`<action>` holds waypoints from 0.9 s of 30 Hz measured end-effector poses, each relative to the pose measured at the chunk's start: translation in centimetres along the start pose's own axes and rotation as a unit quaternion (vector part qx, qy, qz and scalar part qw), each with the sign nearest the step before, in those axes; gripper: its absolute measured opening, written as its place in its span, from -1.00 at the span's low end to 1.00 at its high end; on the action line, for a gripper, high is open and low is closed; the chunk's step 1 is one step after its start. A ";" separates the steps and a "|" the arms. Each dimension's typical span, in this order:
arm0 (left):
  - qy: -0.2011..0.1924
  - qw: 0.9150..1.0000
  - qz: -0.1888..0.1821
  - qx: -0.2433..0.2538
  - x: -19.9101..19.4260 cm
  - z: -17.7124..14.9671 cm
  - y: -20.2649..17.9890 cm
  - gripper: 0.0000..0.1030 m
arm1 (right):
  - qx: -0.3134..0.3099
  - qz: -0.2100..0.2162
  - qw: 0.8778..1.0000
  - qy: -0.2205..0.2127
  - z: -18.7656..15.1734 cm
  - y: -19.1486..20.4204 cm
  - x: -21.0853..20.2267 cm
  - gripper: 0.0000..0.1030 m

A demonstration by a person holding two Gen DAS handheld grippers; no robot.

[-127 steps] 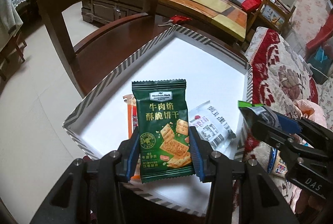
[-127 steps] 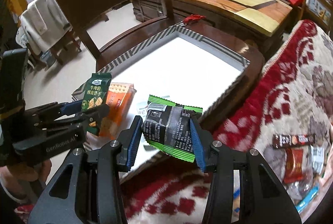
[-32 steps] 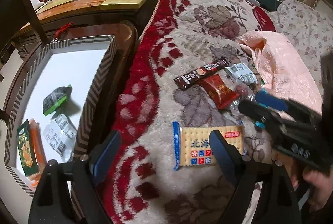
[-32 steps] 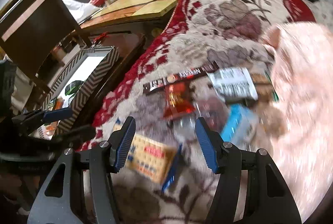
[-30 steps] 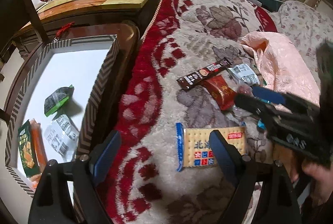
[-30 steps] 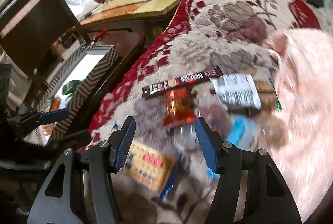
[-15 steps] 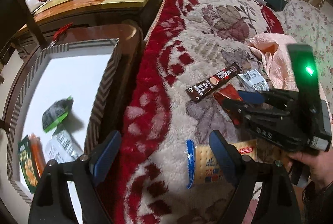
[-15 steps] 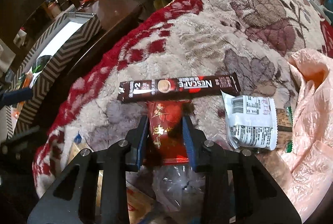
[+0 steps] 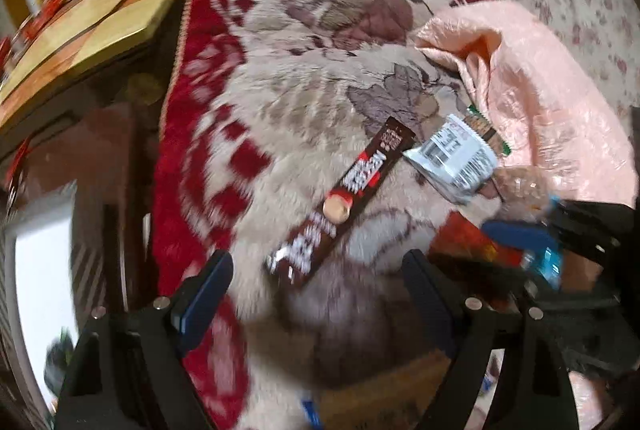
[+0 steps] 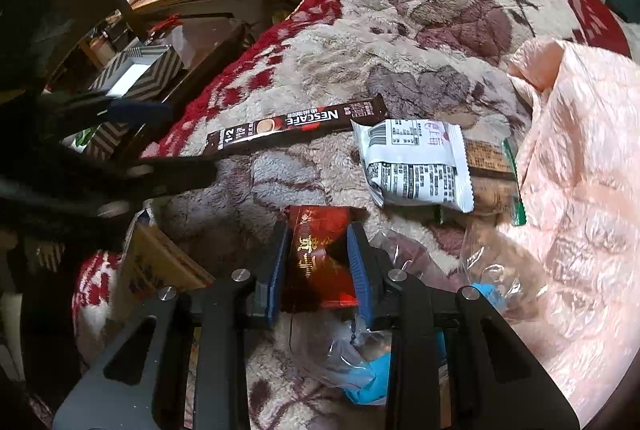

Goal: Organize snacks
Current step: 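Grasp the brown Nescafe coffee stick with the left gripper while the right holds the red candy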

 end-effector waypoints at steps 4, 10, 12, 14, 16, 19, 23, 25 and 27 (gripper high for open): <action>0.023 0.999 -0.013 0.033 2.3 1.1 -0.7 0.71 | -0.001 0.002 1.000 0.001 -0.1 0.1 0.1 -0.44; 0.033 0.997 -0.010 0.070 4.4 1.8 -1.4 0.71 | -0.014 0.010 1.000 0.010 0.1 0.1 0.4 -0.37; 0.028 0.997 -0.011 0.076 4.5 2.0 -1.6 0.71 | -0.024 0.011 0.999 0.021 0.4 0.3 0.7 -0.26; 0.030 0.997 -0.014 0.075 4.8 2.2 -1.5 0.71 | -0.038 0.013 0.999 0.034 0.6 0.6 1.2 -0.10; 0.031 0.997 -0.016 0.074 4.9 2.3 -1.4 0.64 | -0.058 0.010 0.997 0.046 0.8 1.1 1.6 -0.07; 0.027 0.997 -0.015 0.072 4.9 2.2 -1.3 0.44 | -0.065 -0.004 0.996 0.057 0.6 1.1 2.1 -0.32; 0.015 0.997 -0.018 0.073 3.9 1.9 -1.3 -0.33 | -0.065 -0.011 0.997 0.048 0.3 1.0 1.9 -0.37; 0.011 0.997 -0.013 0.070 3.4 1.5 -1.4 -0.56 | -0.063 -0.013 0.997 0.041 0.1 1.2 1.6 -0.37; 0.008 0.998 -0.004 0.066 3.2 1.0 -1.3 -0.58 | -0.057 -0.011 0.998 0.035 0.0 1.3 1.2 -0.37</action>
Point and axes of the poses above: each gripper's, at about its wrist camera, not at the fingertips, and x roughly the way its jaws point, y to its left, z to its top, the point moved 2 cm from there along x, roughly the way its jaws point, and after that the axes turned 3 degrees about -y, right-handed, at the moved point
